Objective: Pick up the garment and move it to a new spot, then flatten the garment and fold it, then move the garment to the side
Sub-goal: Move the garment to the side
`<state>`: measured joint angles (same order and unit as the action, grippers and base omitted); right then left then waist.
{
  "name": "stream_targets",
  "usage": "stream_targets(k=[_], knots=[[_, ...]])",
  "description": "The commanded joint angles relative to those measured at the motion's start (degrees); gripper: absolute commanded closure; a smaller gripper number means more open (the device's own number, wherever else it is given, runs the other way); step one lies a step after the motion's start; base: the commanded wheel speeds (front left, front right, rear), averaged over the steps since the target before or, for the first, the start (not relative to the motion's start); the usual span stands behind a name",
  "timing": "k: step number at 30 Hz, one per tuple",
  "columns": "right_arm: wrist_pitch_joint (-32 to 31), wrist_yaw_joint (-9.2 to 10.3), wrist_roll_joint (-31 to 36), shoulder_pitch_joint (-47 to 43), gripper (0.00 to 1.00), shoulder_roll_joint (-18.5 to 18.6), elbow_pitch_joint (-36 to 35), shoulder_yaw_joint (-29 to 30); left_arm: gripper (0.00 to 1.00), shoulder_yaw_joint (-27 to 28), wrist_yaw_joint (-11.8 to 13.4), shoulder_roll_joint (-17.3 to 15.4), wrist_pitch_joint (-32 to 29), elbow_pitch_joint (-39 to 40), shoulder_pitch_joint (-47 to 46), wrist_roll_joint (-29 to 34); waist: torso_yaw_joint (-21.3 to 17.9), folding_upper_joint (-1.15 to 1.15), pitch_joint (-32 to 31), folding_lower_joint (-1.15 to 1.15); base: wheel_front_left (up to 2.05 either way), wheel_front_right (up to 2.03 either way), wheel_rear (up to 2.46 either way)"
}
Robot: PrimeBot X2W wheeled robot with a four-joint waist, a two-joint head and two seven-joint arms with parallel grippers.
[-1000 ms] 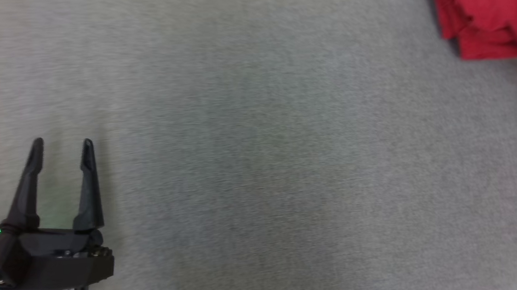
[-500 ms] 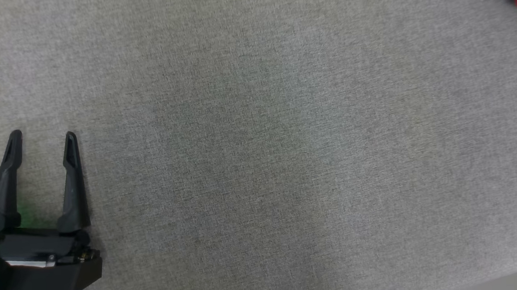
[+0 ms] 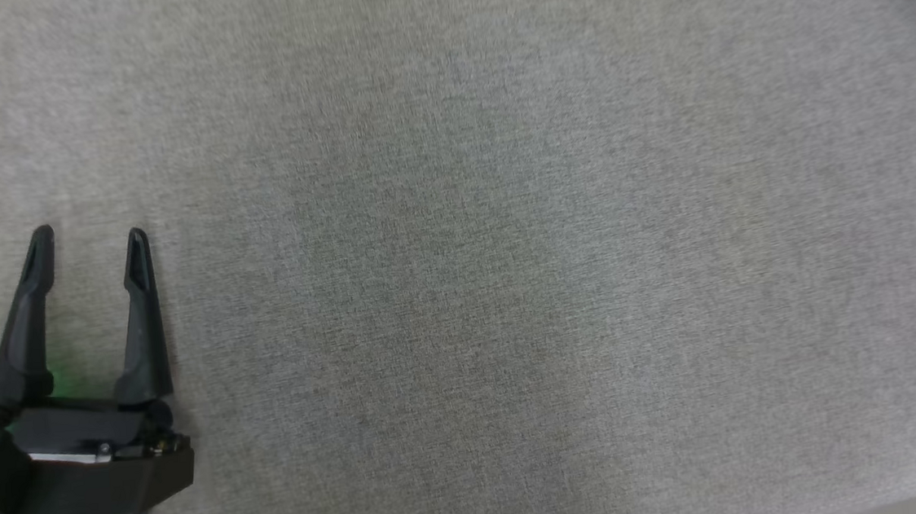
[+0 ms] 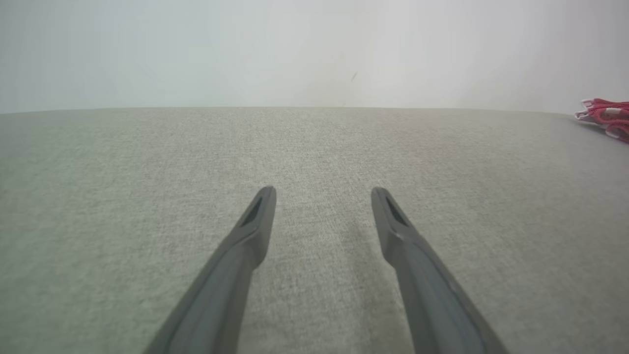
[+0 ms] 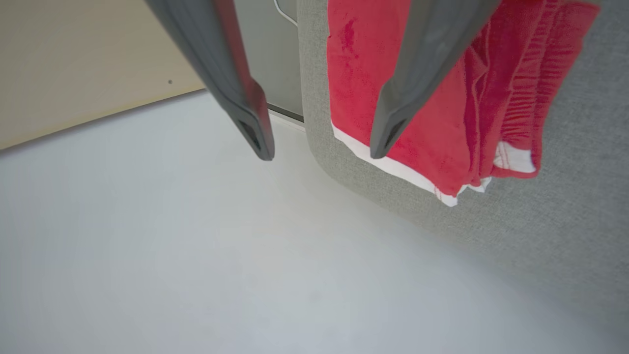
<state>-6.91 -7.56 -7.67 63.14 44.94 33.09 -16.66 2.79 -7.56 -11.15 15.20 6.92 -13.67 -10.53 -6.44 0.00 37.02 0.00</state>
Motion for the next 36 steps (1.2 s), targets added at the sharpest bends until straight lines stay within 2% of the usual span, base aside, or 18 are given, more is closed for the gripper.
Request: stream_targets(k=[1, 7, 9, 10, 11, 18, 24, 28, 36], knots=[[1.0, 0.17, -0.04, -0.72, 0.0, -0.91, -0.21, 0.54, 0.0, 0.3, 0.2, 0.14, -0.12, -1.42, 0.99, 0.01, 0.14, 0.0, -1.81, 0.0, 0.0, 0.0, 0.0], [8.04, 0.17, -1.04, -4.91, 0.0, -7.52, -1.05, 4.42, 0.0, 1.14, 0.19, 1.86, -0.06, -3.16, 2.83, 0.38, 1.16, 0.0, -8.9, 0.0, 0.0, 0.0, 0.0], [10.25, 0.17, -0.88, -7.16, 0.0, -10.95, -1.25, 5.32, 0.0, 1.79, 0.19, 2.58, -0.05, -4.01, 4.15, 0.57, 1.58, 0.0, -11.97, 0.0, 0.0, 0.0, 0.0], [12.66, 0.17, -0.96, -9.83, 0.0, -14.53, -1.15, 6.73, 0.0, 2.4, 0.19, 3.46, -0.06, -4.74, 5.44, 0.76, 2.17, 0.0, -14.92, 0.0, 0.0, 0.0, 0.0], [13.77, 0.17, -0.73, -11.26, 0.0, -16.35, -1.22, 7.12, 0.0, 2.64, 0.19, 3.8, -0.05, -5.18, 6.17, 0.75, 2.47, 0.0, -16.4, 0.0, 0.0, 0.0, 0.0], [19.37, 0.17, -1.12, -23.26, 0.0, -26.36, -3.13, 8.62, 0.0, 2.8, 0.19, 5.14, -0.04, -8.22, 10.39, 1.37, 5.14, 0.0, -24.87, 0.0, 0.0, 0.0, 0.0], [20.94, 0.17, -2.1, -33.71, 0.0, -31.73, -7.45, 10.56, 0.0, 2.73, 0.19, 5.45, -0.05, -10.45, 12.74, 1.7, 6.2, 0.0, -30.33, 0.0, 0.0, 0.0, 0.0], [21.23, 0.17, -2.45, -40.46, 0.0, -34.01, -10.88, 12.39, 0.0, 2.95, 0.19, 5.84, -0.05, -11.77, 13.88, 2.01, 6.43, 0.0, -33.29, 0.0, 0.0, 0.0, 0.0], [20.58, 0.17, -1.17, -52.23, 0.0, -36.06, -17.27, 14.08, 0.0, 2.98, 0.18, 6.36, -0.05, -13.8, 15.42, 2.46, 7.05, 0.0, -37.03, 0.0, 0.0, 0.0, 0.0]])
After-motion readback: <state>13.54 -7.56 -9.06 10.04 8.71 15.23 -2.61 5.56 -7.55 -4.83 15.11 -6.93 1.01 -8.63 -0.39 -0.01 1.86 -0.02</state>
